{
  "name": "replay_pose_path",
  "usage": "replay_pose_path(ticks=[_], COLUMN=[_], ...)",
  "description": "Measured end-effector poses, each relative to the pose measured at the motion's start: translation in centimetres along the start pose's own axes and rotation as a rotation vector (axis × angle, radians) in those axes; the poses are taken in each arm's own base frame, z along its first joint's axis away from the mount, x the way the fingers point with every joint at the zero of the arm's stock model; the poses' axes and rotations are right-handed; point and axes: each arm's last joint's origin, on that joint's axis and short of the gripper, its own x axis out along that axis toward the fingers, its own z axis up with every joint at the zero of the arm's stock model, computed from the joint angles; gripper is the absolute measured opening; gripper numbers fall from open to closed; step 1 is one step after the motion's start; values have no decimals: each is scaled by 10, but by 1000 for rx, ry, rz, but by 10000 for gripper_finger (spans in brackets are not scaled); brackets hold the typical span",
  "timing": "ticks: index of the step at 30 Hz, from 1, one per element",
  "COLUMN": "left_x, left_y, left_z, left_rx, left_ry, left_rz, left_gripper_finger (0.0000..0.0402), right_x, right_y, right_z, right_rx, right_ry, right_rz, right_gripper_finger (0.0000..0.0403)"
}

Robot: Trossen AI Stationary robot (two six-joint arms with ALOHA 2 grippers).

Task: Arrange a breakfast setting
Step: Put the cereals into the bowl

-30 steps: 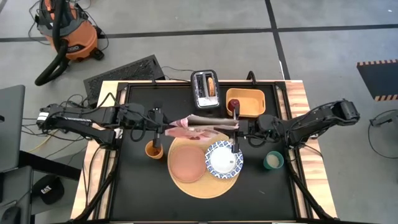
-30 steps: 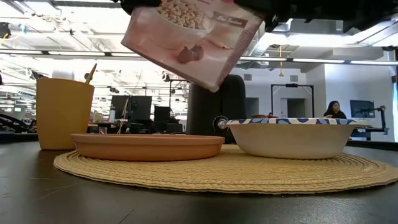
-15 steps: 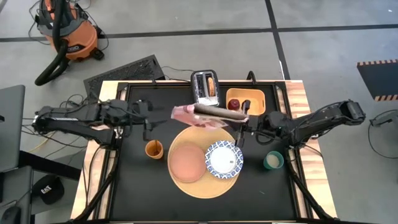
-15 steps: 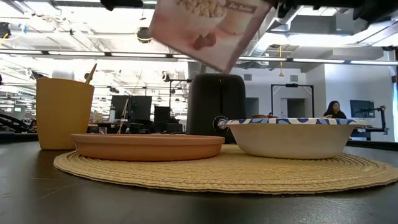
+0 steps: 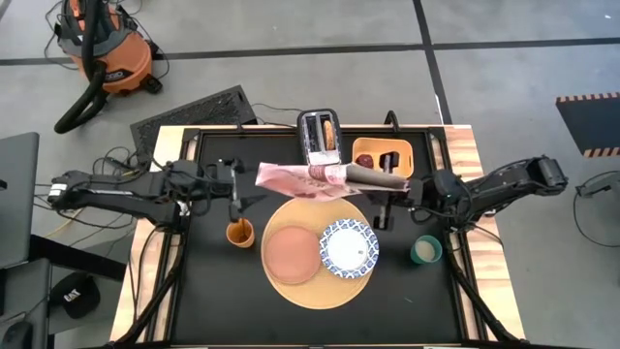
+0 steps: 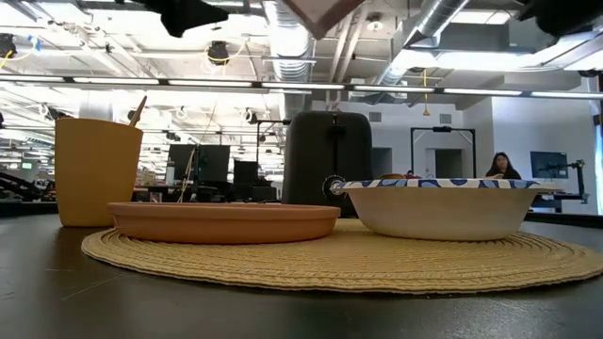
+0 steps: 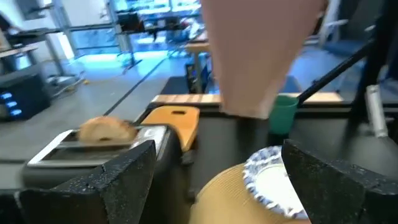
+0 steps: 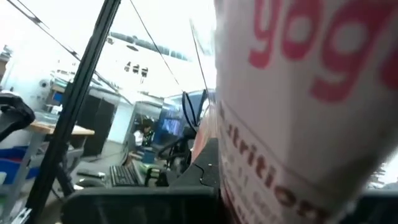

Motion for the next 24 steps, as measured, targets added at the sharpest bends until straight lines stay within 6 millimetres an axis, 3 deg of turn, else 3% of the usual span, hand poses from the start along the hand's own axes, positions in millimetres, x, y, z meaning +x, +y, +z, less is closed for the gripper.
replay_pose_path(ticks=[8, 17, 20, 24], left_x=[31, 30, 30, 30], left_y=[-7, -9, -11, -11], left_z=[3, 13, 14, 14], left_rx=[-15, -9, 11, 18], left_ry=[-148, -258, -278, -280], left_rz=[-121, -141, -153, -150], left_gripper_finger=[334, 328, 302, 235], right_x=[27, 41, 41, 41], right_y=[7, 10, 11, 10], right_z=[-11, -13, -15, -14], right_rx=[-7, -10, -10, -10], right_ry=[-39, -64, -44, -55], right_rz=[38, 71, 79, 75], right_gripper_finger=[23, 23, 23, 23])
